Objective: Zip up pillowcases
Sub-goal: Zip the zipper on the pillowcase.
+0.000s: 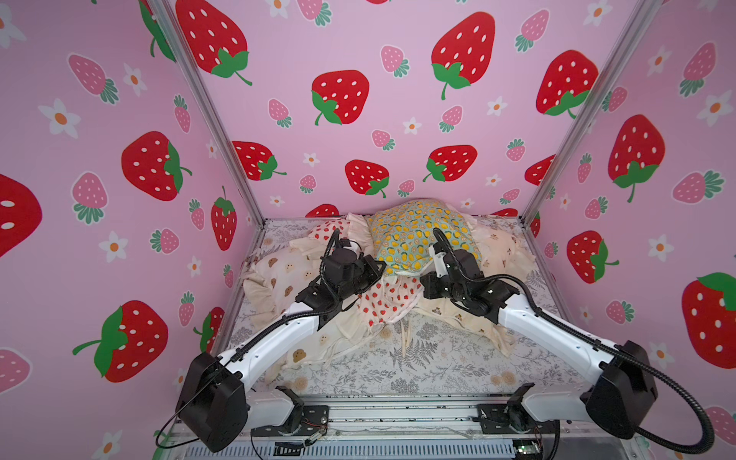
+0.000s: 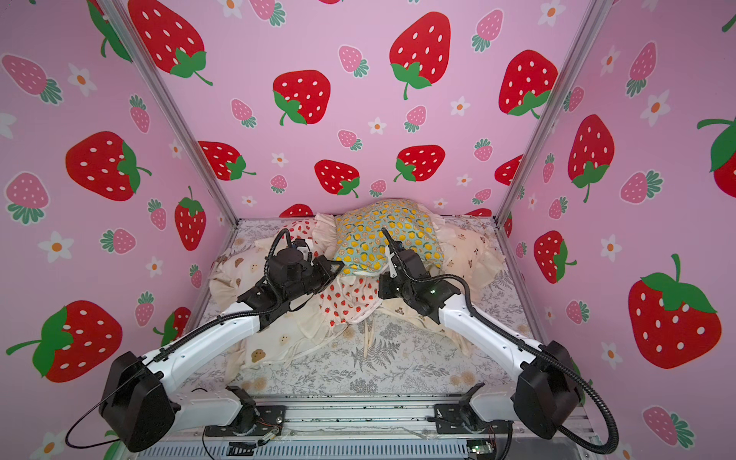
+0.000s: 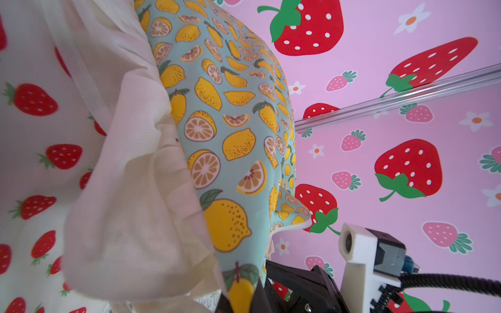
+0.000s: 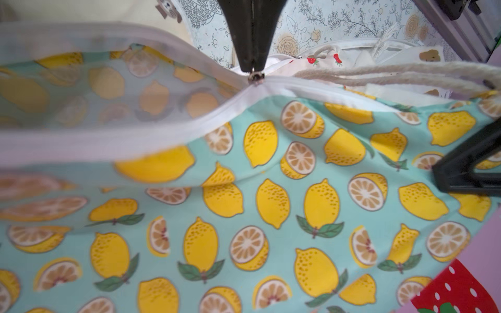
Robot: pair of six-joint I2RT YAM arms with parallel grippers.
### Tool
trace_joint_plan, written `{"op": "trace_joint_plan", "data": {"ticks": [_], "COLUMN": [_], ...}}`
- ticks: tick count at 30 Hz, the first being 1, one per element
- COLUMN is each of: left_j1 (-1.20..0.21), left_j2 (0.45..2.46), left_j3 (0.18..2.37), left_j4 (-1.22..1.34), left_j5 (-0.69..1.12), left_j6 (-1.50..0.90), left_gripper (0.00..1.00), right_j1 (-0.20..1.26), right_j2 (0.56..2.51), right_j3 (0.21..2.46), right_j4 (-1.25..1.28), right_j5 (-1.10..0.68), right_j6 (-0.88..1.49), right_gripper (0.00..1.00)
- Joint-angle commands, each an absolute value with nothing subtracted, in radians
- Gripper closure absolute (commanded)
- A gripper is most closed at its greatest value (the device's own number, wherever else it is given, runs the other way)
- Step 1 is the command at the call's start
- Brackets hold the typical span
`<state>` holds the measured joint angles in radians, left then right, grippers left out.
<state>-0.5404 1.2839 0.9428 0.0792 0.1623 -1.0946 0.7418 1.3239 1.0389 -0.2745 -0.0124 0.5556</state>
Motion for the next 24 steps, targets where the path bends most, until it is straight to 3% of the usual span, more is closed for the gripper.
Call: {"op": "trace_joint_plan", "data": {"ticks": [1, 16, 24], "left_j1": [-0.493, -0.334, -0.315], "left_j2": [1.245, 1.206, 1.209], "left_j3": [0.974, 0.986, 0.986], "left_j4": [0.036, -0.028, -0.027], "left_j5": [0.187, 0.261, 0.294], "left_j6": [-1.073, -1.052, -1.047], "left_gripper": [1.0, 1.0, 1.0], "right_j1": [0.715, 0.52, 0.437], "right_j2": [1.285, 1.156, 1.138], "right_j3": [1.059, 1.043, 1.061], "right_j4": [-0.367, -0.542, -0.594], "right_j5": [0.002, -0.028, -0.072], "right_j6": [0.593, 0.563, 0.524], "right_gripper": [1.0, 1.0, 1.0]}}
